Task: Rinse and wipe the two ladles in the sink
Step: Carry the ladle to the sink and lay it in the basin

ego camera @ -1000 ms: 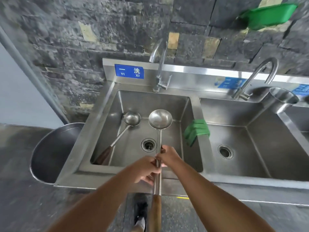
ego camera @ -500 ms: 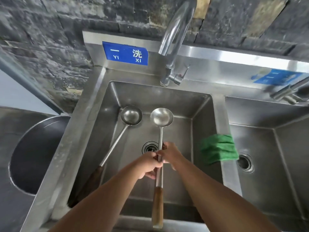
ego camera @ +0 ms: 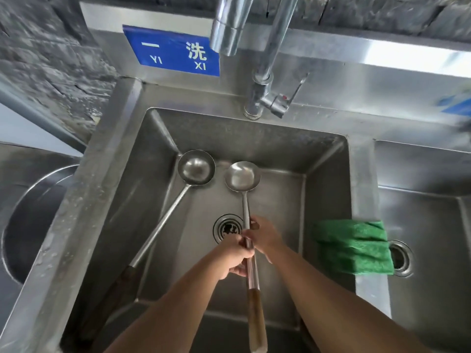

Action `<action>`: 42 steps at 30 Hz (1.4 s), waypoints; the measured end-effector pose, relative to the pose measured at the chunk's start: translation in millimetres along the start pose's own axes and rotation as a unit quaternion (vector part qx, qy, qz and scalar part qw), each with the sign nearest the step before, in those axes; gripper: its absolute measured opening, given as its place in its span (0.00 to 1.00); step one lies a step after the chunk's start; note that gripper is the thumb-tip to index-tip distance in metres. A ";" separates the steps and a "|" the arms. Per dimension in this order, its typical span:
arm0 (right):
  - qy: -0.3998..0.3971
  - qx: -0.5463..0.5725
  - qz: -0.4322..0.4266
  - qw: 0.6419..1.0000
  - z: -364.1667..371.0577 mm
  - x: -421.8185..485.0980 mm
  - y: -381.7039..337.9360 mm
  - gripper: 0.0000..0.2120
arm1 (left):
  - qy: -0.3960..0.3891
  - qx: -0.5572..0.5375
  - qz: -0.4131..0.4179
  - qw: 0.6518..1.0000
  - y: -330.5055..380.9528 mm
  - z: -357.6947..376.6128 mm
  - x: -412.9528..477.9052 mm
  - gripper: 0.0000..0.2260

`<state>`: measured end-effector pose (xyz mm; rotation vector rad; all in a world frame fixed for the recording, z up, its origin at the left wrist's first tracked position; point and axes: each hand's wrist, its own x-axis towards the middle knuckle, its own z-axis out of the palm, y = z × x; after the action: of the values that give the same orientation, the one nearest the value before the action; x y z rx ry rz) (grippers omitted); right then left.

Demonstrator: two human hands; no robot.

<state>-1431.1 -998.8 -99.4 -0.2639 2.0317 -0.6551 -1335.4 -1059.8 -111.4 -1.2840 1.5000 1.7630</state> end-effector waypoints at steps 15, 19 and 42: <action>0.020 -0.033 -0.015 0.999 15.0 57.7 102.3 0.22 | 0.029 -0.005 0.014 0.999 -29.4 74.7 43.7 0.11; 0.033 -0.016 0.015 0.999 17.2 54.9 108.8 0.19 | 0.036 -0.029 0.003 0.999 -36.1 91.1 56.2 0.06; 0.116 -0.076 0.015 0.990 40.6 86.9 156.8 0.08 | 0.124 -0.049 0.050 0.990 -61.5 114.0 99.0 0.09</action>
<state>-1430.5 -919.8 -265.3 -0.2537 2.3095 -0.5328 -1366.1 -955.5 -232.9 -1.5488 1.6550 1.8134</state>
